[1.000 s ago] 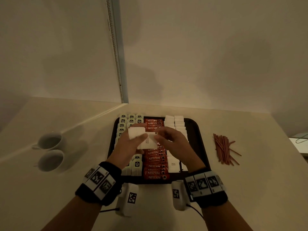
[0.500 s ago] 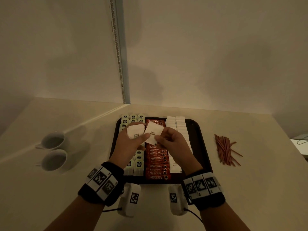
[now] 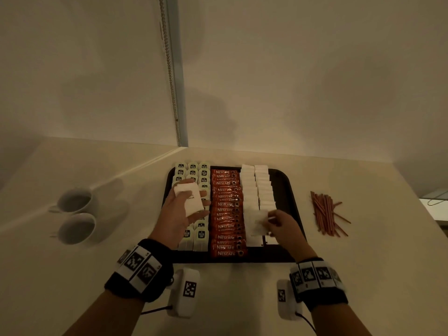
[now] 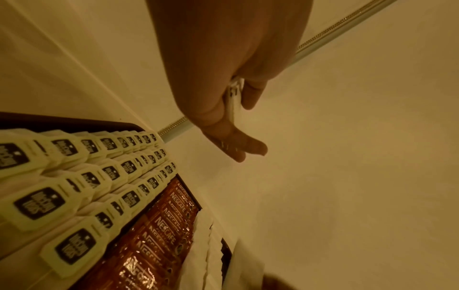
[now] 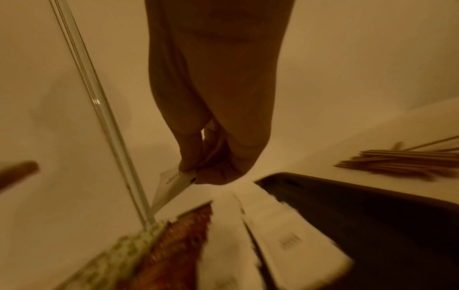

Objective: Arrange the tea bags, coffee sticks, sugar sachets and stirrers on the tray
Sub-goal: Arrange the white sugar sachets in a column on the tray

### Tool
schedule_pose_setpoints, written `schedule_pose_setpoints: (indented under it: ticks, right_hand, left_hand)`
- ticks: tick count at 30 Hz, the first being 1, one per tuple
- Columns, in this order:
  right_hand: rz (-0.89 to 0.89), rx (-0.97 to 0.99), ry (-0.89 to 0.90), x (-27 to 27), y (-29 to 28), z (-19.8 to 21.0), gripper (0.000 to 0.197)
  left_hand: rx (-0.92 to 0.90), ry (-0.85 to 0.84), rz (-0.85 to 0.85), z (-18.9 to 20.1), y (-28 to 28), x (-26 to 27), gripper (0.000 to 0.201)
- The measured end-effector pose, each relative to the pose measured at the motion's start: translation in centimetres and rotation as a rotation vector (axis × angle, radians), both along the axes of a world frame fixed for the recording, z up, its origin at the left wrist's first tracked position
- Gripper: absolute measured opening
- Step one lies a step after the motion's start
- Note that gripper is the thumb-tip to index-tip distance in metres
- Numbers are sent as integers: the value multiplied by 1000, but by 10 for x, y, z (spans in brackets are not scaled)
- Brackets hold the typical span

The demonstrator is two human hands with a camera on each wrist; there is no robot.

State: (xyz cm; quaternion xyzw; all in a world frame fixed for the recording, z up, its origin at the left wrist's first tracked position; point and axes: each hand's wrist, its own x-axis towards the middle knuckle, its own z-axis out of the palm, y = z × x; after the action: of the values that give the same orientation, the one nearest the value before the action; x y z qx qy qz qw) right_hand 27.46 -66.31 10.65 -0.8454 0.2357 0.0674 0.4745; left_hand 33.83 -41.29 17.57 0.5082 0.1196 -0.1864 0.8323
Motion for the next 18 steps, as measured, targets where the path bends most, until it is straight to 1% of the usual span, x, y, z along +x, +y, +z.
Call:
schedule_pose_setpoints:
  ticks: [1,3,5,7,10,12,16,18]
  right_hand:
    - [-5,-18,48,-6,-3,-11,9]
    - [-23,-24,123,-14,-6,-27,16]
    - [-48,-19,157,-18,-4,-35,19]
    - [-68,-7,161,-19,-1,-40,18]
    - [-93,-37,148,-17,4,-45,22]
    - [-104,-89,133,-15,8,-48,24]
    - [-95,-253,117,-11,15,-53,24]
    - [-86,-292,130,-10,16,-54,25]
  left_hand:
    - [18,-8,-6,0,1,0,27]
    - [40,-10,-3,1,1,1,28]
    - [39,-4,1,0,1,1,28]
    - [30,0,-4,0,0,1,28]
    - [26,7,-11,1,0,1,27]
    - [-8,28,-15,-1,1,2,28]
    - [-147,83,-15,-3,4,2,31]
    - [-175,86,-27,-3,4,3,32]
